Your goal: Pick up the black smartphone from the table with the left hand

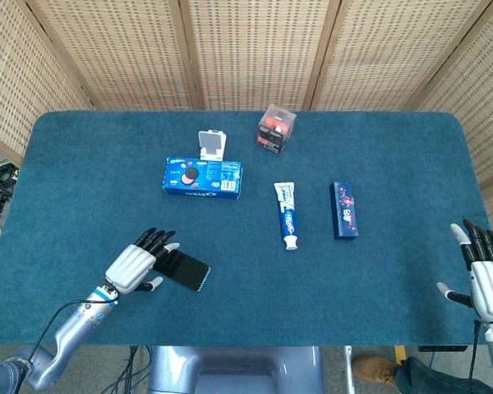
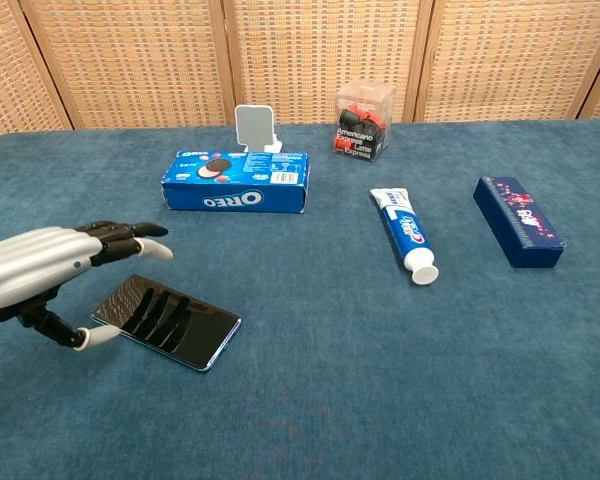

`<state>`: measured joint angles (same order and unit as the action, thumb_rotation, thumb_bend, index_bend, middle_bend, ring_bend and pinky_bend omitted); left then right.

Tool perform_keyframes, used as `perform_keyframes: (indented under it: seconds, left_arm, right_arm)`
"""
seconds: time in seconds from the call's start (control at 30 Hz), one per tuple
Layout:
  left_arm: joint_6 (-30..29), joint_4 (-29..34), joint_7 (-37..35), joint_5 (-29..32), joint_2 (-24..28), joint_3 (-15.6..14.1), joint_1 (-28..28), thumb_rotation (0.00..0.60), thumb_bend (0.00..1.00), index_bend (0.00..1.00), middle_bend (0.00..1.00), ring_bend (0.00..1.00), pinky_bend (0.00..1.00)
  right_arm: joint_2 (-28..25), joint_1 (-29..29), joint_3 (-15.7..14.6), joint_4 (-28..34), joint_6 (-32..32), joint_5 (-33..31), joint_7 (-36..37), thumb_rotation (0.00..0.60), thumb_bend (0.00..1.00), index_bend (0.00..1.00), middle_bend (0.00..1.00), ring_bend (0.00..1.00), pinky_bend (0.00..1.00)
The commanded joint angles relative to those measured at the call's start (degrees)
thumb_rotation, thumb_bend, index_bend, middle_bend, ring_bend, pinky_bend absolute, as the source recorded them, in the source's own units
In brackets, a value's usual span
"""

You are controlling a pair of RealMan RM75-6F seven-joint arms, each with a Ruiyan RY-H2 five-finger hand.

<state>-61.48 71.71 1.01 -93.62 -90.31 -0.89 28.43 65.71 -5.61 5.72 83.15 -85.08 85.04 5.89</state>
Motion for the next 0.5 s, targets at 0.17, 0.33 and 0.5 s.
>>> perform_keyframes:
  seconds: [0.17, 0.33, 0.5]
  left_arm:
    - [0.4, -2.5, -0.5, -0.3, -2.2, -1.2, 0.7, 0.600, 0.32, 0.21, 0.00, 0.00, 0.00]
    - [0.5, -3.5, -0.3, 0.1, -3.1, -1.4, 0.8, 0.600, 0.32, 0.21, 0.00, 0.00, 0.00]
    - [0.2, -4.4, -0.2, 0.3, -3.8, -1.7, 0.9, 0.600, 0.32, 0.21, 0.00, 0.00, 0.00]
  right_arm:
    - [-0.1, -0.1, -0.1, -0.1, 0.4, -0.1, 0.3, 0.600, 0.00, 0.00, 0.00, 0.00, 0.00]
    - [-0.2, 0.0, -0.1, 0.1, 0.3, -0.1, 0.5, 0.600, 0.00, 0.00, 0.00, 0.00, 0.00]
    - [-0.3, 0.0, -0.1, 0.2, 0.2, 0.0, 0.7, 0.600, 0.00, 0.00, 0.00, 0.00, 0.00]
